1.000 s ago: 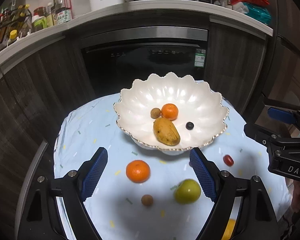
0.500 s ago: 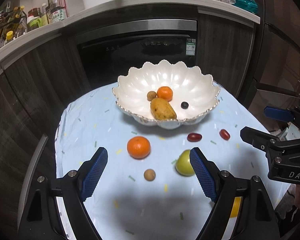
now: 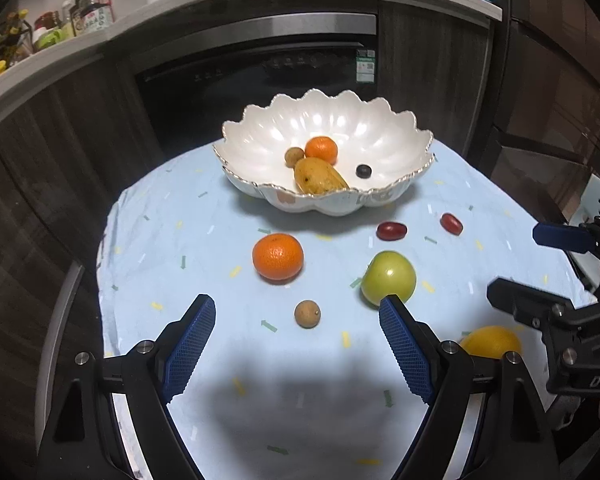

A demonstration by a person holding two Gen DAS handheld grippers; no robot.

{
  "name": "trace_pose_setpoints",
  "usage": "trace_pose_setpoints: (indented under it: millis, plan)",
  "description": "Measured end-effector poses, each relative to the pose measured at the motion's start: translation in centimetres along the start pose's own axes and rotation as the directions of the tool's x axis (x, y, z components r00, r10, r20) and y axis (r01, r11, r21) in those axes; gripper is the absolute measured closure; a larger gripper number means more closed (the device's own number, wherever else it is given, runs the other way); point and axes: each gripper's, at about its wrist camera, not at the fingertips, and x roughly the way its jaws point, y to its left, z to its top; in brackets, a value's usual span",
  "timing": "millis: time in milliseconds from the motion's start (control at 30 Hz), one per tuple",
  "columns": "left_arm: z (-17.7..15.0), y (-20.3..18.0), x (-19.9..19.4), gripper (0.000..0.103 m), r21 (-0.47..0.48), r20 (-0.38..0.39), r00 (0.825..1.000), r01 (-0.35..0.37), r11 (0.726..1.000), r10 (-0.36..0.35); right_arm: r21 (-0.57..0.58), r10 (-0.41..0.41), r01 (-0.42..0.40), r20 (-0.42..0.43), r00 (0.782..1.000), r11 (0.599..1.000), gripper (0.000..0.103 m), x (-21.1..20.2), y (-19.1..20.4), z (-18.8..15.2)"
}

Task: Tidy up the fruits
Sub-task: 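Withdraw both tools from the bowl toward the remaining fruits, then grasp the small longan with the left tool while the right tool grasps the lemon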

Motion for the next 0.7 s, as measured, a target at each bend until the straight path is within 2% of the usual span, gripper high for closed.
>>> trace_pose_setpoints:
  millis: [233,467,700]
  plan:
    - [-0.5,0.8,1.9,0.019,0.019,-0.016,0.997,0.081,0.997,-0.081,0.064,-0.020,0.028,-0.113,0.993,0.998,0.020,1.0,0.9,-1.3]
    - [-0.8,1.6,3.6,0.022,0.025,-0.024,0.991,0.129,0.991,-0.129,0.134,-0.018,0.051,-0.238,0.971,0.990,0.020,2.6,1.4,-2.5]
    - [-1.4,2.2,5.4,0.027,0.039,-0.040,0.985,0.171,0.985,-0.169,0.142,-0.061,0.109,-0.305,0.950,0.984,0.020,4.1,1.8,-3.0]
